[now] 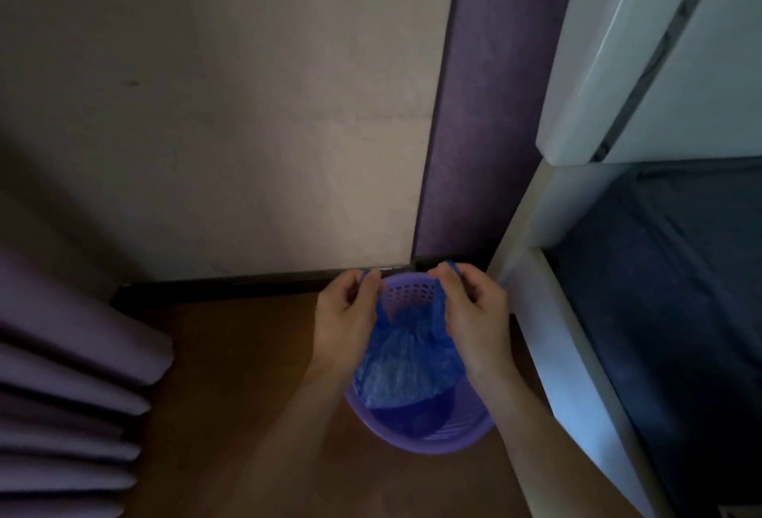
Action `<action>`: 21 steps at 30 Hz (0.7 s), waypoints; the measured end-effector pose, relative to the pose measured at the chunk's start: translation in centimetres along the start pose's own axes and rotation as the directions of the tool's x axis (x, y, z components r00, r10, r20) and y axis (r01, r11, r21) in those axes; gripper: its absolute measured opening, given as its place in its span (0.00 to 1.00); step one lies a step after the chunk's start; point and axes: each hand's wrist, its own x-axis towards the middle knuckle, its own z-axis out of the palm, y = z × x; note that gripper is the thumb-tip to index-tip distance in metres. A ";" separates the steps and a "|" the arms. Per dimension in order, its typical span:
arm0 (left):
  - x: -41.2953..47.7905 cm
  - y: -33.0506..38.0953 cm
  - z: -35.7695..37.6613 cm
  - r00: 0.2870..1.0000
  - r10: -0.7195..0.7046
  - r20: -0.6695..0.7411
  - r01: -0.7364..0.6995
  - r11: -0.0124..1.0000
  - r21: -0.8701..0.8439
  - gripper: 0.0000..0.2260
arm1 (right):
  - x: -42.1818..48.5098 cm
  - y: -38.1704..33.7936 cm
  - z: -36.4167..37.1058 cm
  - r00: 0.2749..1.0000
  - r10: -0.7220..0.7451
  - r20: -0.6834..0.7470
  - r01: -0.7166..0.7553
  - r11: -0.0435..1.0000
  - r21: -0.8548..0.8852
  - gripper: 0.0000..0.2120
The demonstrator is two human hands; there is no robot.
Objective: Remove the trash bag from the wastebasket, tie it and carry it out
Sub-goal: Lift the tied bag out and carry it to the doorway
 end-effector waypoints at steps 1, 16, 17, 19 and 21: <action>0.0 0.9 0.0 1.000 0.007 -0.018 -0.007 1.000 0.010 0.17 | -0.1 -0.6 0.0 1.000 -0.002 -0.012 0.002 1.000 -0.006 0.10; -7.6 33.9 -4.5 0.989 -0.128 -0.069 0.132 0.990 0.059 0.15 | -4.9 -34.7 -3.1 0.997 -0.005 -0.073 -0.002 0.995 -0.096 0.17; -8.5 36.9 -5.2 0.988 -0.133 -0.083 0.137 0.989 0.052 0.15 | -5.7 -37.7 -3.3 0.998 -0.012 -0.063 0.006 0.995 -0.102 0.16; -10.4 42.7 -6.6 0.988 -0.125 -0.089 0.129 0.991 0.036 0.16 | -7.2 -43.4 -3.6 0.999 -0.022 -0.042 0.018 0.994 -0.105 0.16; -12.3 47.8 -8.0 0.991 -0.109 -0.083 0.112 0.993 0.041 0.17 | -8.8 -48.5 -3.9 1.000 -0.013 -0.016 0.011 0.992 -0.123 0.18</action>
